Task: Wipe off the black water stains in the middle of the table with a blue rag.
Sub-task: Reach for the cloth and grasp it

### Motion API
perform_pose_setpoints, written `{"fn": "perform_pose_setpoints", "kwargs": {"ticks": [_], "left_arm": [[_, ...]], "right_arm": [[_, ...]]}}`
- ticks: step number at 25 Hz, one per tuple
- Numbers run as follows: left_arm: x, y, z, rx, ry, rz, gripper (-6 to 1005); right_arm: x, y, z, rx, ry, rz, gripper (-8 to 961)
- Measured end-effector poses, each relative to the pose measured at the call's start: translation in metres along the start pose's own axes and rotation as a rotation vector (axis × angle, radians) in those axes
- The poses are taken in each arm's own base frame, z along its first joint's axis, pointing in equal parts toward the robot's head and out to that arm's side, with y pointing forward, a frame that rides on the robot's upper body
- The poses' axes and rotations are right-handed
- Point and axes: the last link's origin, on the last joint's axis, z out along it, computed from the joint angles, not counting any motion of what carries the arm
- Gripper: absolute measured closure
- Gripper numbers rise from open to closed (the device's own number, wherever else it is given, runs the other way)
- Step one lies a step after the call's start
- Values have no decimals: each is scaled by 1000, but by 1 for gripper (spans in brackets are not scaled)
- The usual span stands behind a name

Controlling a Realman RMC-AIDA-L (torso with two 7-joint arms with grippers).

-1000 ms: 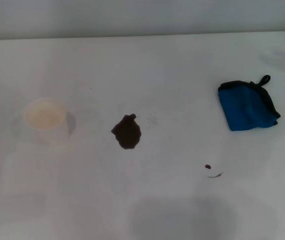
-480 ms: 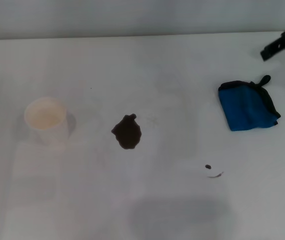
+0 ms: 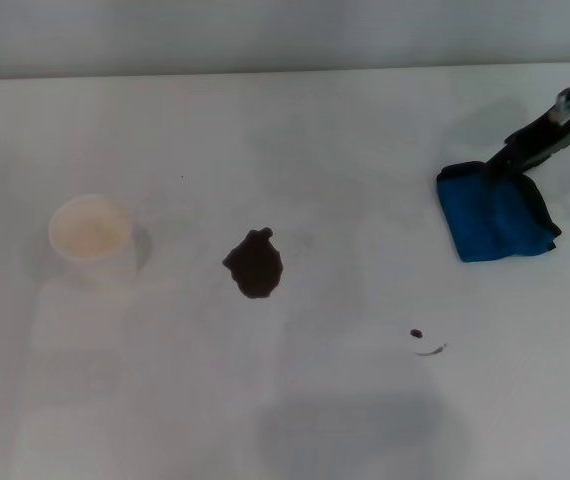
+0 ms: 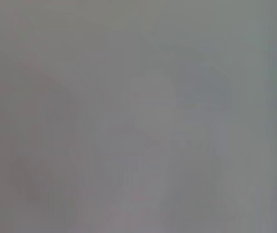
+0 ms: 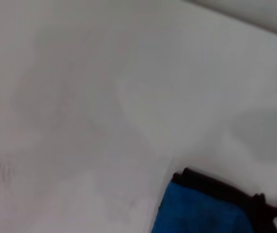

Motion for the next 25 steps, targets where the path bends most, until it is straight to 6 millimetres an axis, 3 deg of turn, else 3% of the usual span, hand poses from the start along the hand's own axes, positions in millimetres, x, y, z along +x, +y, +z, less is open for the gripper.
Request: {"fn": "perform_pose_setpoints", "kwargs": {"ticks": [15,25], "left_arm": [[2,3,4,-8,9,-2,111],[4,2,7,-11,16,1,110]], "right_arm": [[5,10,48,13,80,-3,219],[6,9,55,27,71,1,231]]}}
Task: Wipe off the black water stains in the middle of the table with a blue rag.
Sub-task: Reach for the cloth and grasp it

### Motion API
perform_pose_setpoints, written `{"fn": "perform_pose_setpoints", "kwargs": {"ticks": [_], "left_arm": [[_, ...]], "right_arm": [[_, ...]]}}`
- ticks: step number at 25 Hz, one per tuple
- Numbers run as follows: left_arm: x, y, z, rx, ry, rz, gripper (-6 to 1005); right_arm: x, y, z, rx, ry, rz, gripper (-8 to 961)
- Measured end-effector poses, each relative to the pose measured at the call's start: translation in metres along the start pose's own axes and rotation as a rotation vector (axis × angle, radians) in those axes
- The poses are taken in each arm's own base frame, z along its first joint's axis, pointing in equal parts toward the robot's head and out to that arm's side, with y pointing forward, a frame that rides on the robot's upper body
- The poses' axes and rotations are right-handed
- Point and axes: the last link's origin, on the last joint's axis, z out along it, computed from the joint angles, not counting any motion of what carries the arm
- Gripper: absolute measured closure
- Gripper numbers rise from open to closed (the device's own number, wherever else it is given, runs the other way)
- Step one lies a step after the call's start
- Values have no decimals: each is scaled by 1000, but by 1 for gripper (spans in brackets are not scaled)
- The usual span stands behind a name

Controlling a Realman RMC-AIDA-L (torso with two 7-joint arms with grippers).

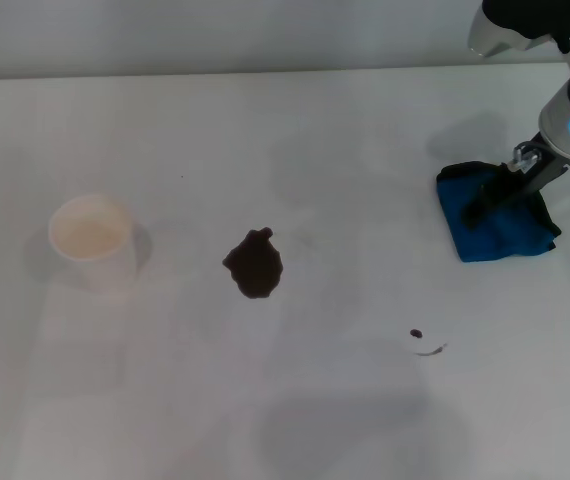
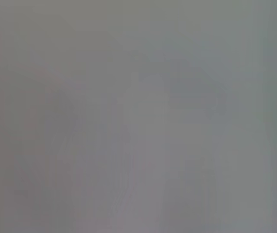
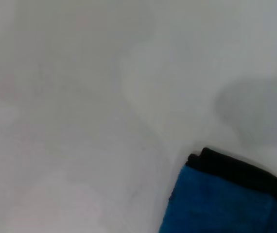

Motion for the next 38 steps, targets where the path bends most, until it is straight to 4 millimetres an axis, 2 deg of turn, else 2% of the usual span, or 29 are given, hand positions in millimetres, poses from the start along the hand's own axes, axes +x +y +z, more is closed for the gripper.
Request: {"fn": "perform_pose_setpoints", "kwargs": {"ticks": [10,22,28,38], "left_arm": [[2,0,3,0,6,0,110],[0,0,0,5,-2,-3,109],[-1,0,-1,10,-5,-5,109],[-2,0,-3,12,-7,-7,110]], "right_arm": [[5,-2,9,51,59,-12,242],[3,-1,10,55,55,-15,256],[5,0,10,59,73,-24,365],[6,3,13,81,93,-46,475]]}}
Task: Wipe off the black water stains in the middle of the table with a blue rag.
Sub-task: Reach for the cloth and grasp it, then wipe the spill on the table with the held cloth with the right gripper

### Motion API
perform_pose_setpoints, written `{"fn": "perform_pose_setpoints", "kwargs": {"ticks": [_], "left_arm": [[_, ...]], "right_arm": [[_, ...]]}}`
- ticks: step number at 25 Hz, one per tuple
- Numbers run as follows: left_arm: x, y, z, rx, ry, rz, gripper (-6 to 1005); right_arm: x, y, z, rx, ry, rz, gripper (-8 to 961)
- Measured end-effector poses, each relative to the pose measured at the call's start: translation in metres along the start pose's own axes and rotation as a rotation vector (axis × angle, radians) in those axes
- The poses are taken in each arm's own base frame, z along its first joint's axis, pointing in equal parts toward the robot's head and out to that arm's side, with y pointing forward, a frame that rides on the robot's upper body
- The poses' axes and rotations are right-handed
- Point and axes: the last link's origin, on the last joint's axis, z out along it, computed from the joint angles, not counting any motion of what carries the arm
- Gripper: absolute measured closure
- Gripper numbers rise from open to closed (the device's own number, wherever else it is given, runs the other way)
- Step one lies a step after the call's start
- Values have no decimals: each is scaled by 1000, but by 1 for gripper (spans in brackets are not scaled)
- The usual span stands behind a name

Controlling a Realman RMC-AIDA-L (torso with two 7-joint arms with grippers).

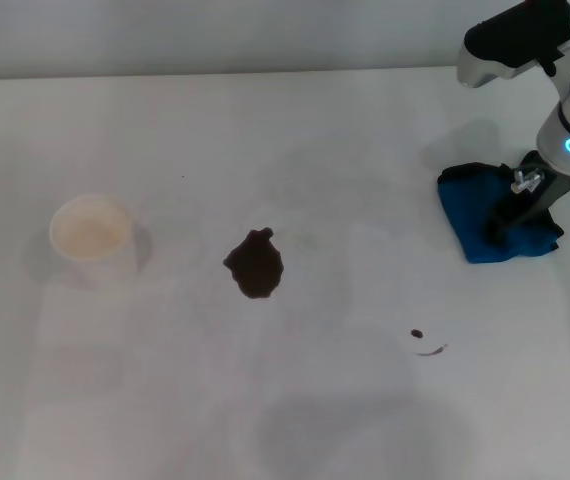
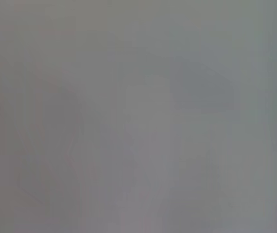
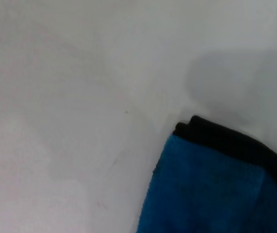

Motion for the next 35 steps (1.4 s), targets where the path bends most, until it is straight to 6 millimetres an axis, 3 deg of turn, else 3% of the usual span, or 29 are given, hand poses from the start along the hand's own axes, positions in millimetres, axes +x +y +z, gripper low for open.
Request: {"fn": "perform_pose_setpoints", "kwargs": {"ticks": [14,30,35], "left_arm": [[1,1,1,-2,4,-8,110],[0,-1,1,6,-4,-3,111],[0,-1,2,5,-3,-4,111]], "right_arm": [[1,-1,0,2,5,-2,718],[-1,2,3,17,4,-35,866],[-2,5,3,5,3,-52,866]]}}
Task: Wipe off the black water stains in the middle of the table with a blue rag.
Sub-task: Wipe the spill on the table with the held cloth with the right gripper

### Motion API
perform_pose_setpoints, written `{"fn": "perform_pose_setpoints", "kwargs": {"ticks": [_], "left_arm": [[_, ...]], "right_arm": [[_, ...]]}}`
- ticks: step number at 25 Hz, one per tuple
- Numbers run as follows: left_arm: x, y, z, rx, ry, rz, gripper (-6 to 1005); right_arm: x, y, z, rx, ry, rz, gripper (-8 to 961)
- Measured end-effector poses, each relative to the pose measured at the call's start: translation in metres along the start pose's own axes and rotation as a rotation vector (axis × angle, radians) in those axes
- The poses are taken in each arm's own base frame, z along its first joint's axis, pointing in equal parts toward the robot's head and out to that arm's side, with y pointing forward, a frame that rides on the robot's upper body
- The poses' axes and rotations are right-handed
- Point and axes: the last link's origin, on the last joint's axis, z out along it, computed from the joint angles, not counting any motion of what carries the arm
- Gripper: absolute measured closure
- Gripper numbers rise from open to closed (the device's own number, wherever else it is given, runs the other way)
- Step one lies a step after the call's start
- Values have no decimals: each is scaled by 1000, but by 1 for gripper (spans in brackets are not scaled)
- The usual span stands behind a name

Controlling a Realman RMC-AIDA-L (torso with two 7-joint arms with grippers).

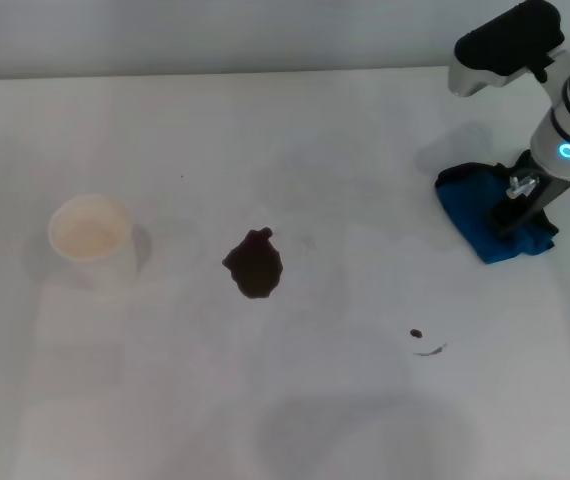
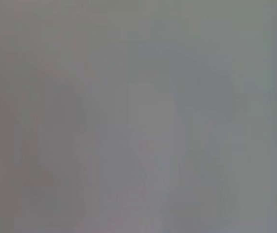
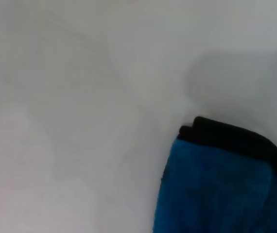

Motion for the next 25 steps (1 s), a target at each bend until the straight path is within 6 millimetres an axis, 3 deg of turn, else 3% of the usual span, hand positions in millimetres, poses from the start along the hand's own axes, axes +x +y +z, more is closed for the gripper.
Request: {"fn": "perform_pose_setpoints", "kwargs": {"ticks": [11,25], "left_arm": [[2,0,3,-3,5,4,111],[6,5,11,-27,20,7,110]], "right_arm": [[-23,34,-8,-80,-52,-111,865],[-57,122,-15,-61,-60,-379,865]]}}
